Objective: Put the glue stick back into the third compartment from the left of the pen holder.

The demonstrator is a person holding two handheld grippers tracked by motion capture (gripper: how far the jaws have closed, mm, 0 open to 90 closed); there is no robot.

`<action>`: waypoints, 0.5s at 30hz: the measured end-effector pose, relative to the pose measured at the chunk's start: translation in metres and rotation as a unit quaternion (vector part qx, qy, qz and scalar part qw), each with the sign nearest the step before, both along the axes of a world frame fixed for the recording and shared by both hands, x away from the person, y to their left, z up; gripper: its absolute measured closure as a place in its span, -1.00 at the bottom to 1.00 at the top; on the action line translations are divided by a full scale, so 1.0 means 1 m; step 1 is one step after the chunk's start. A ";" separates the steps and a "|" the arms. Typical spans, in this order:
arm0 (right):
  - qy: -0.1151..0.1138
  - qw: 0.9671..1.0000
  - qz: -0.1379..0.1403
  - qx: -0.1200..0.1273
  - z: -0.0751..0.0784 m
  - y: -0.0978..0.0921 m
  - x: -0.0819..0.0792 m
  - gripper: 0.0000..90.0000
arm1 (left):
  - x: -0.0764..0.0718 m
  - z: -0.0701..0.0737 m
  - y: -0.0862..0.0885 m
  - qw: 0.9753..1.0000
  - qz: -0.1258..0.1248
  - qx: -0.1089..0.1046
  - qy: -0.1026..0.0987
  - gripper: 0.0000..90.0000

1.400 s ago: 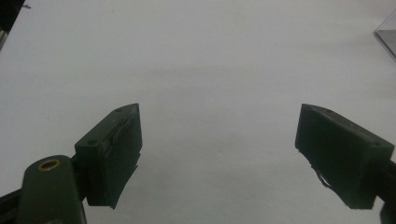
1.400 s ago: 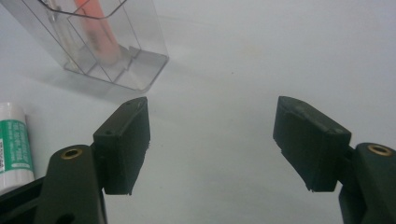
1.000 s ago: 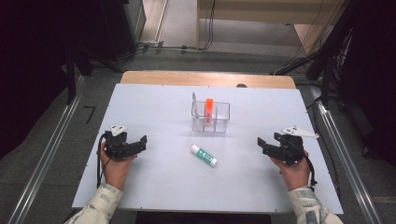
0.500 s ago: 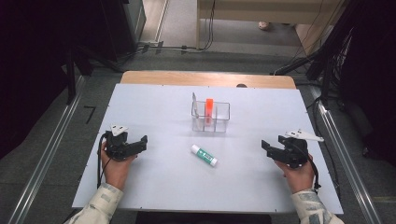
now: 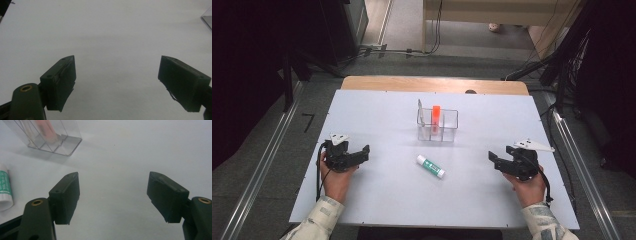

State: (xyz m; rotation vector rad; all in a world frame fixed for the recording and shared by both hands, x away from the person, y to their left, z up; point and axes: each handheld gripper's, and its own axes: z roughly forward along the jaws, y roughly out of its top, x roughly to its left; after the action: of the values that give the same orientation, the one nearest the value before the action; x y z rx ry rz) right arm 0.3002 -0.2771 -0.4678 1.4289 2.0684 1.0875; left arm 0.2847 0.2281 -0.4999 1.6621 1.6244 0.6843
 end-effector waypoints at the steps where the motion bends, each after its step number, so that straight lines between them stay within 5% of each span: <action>1: 0.000 1.000 0.001 0.000 0.000 0.000 0.000 -0.45 | 0.000 0.000 0.000 1.000 0.000 0.000 -0.001 -0.66; 15: 0.001 1.000 0.021 -0.001 -0.001 0.013 -0.001 -0.45 | 0.000 0.000 0.000 1.000 0.000 0.001 0.000 -0.66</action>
State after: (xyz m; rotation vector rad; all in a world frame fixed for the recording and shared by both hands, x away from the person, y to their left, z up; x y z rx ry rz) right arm 0.2992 -0.2640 -0.4687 1.3917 2.1093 1.1013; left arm 0.2843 0.2281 -0.4998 1.6644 1.6238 0.6863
